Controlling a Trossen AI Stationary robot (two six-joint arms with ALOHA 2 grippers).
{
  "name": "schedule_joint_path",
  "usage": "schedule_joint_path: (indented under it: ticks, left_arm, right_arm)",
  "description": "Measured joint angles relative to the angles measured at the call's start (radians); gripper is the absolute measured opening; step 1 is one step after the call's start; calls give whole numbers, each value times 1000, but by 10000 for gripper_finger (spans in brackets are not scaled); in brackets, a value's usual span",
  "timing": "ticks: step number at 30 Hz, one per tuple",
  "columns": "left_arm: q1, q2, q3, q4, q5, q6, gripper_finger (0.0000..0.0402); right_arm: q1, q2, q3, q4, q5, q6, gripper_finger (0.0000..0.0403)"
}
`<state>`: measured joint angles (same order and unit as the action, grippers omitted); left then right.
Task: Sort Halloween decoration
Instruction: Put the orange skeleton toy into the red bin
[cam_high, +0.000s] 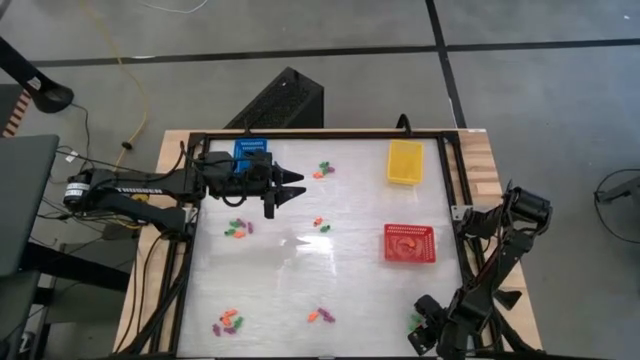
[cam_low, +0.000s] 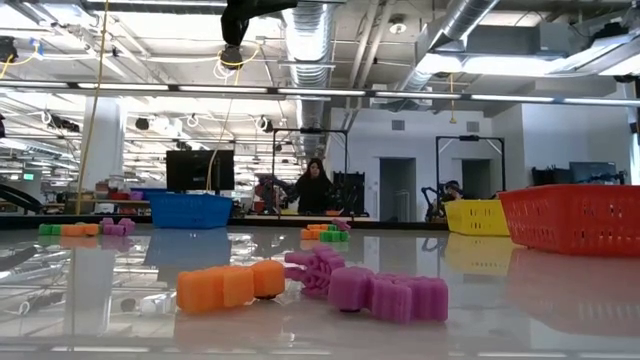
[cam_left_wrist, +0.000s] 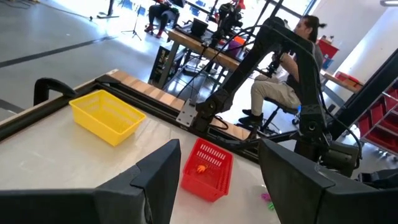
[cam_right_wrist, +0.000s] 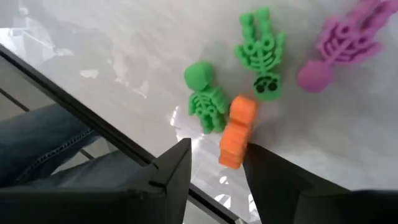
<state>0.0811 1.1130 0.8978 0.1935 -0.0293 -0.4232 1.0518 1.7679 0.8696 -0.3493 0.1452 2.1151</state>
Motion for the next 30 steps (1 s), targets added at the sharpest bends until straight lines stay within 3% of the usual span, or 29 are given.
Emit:
schedule_joint_path:
  ticks: [6,12,22,30]
  left_arm:
    - [0,0,0,0,0,7,206]
    - [-3,0,0,0,6,8,206]
    - [-3,0,0,-1,6,8,206]
    - [-3,0,0,-2,7,8,206]
  right_arm:
    - [-51,8,0,-22,-104,-6,141]
    - [-62,8,0,-38,-130,-59,27]
    - [-18,-3,37,-102,-25,-13,26]
    - [-13,-37,184,-479,172,-14,26]
